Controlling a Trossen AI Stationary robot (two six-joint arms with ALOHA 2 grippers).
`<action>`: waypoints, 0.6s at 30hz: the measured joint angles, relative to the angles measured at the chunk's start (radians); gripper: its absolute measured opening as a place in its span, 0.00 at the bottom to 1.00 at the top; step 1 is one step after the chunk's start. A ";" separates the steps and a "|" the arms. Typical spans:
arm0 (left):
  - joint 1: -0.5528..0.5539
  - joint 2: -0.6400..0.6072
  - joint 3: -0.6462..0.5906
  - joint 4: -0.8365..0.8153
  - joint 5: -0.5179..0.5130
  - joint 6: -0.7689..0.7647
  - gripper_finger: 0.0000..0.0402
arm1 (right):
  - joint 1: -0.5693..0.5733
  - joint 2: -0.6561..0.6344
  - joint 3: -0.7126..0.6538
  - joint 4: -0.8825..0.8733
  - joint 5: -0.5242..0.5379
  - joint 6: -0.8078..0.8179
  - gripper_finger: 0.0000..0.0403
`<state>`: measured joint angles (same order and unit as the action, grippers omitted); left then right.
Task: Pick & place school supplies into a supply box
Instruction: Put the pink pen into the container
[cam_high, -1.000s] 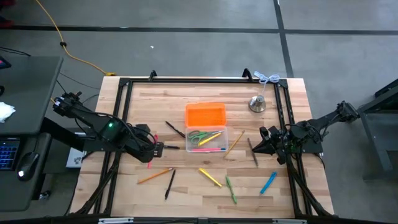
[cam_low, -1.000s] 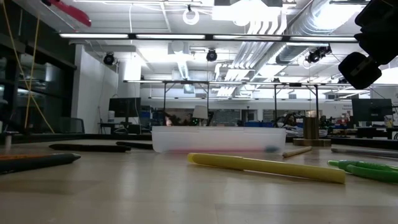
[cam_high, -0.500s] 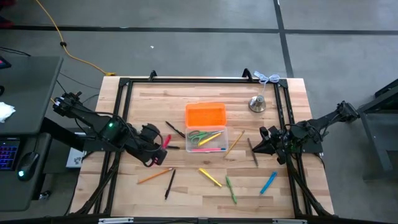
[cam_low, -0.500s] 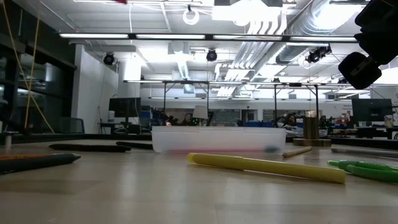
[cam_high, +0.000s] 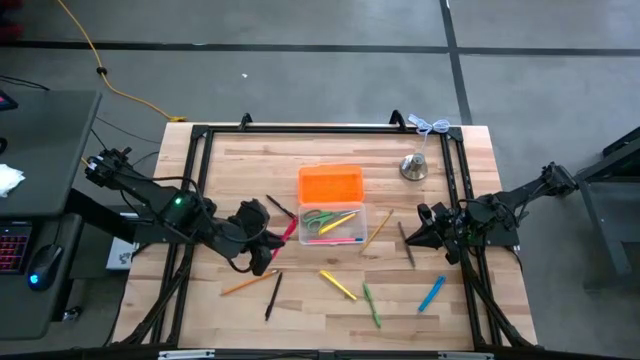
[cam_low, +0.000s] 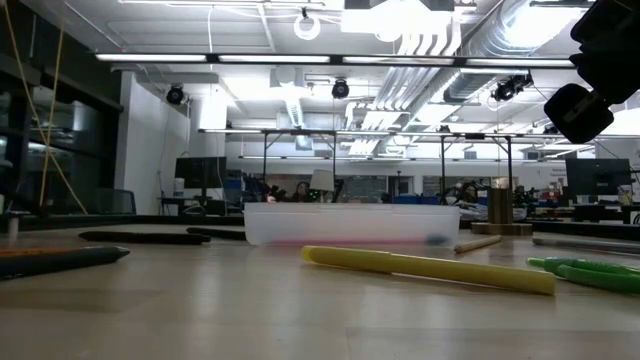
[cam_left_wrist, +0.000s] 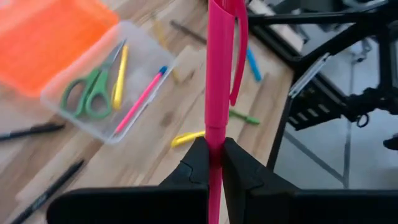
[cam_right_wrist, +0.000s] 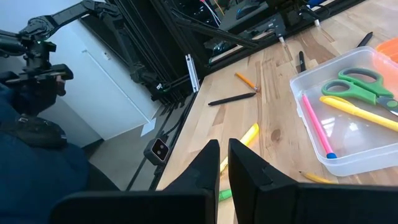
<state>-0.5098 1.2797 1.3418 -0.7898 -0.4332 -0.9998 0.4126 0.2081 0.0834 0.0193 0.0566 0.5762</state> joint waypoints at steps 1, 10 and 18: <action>0.000 0.000 0.000 0.016 -0.005 0.016 0.12 | 0.000 0.000 0.000 0.000 0.000 0.000 0.03; 0.000 0.000 0.000 0.174 -0.018 0.144 0.12 | 0.000 0.000 0.000 0.000 0.000 -0.003 0.03; 0.000 0.000 0.000 0.302 -0.021 0.235 0.12 | 0.000 0.000 0.000 0.000 0.000 -0.017 0.03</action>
<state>-0.5098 1.2797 1.3418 -0.4875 -0.4545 -0.7644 0.4129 0.2081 0.0834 0.0193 0.0566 0.5591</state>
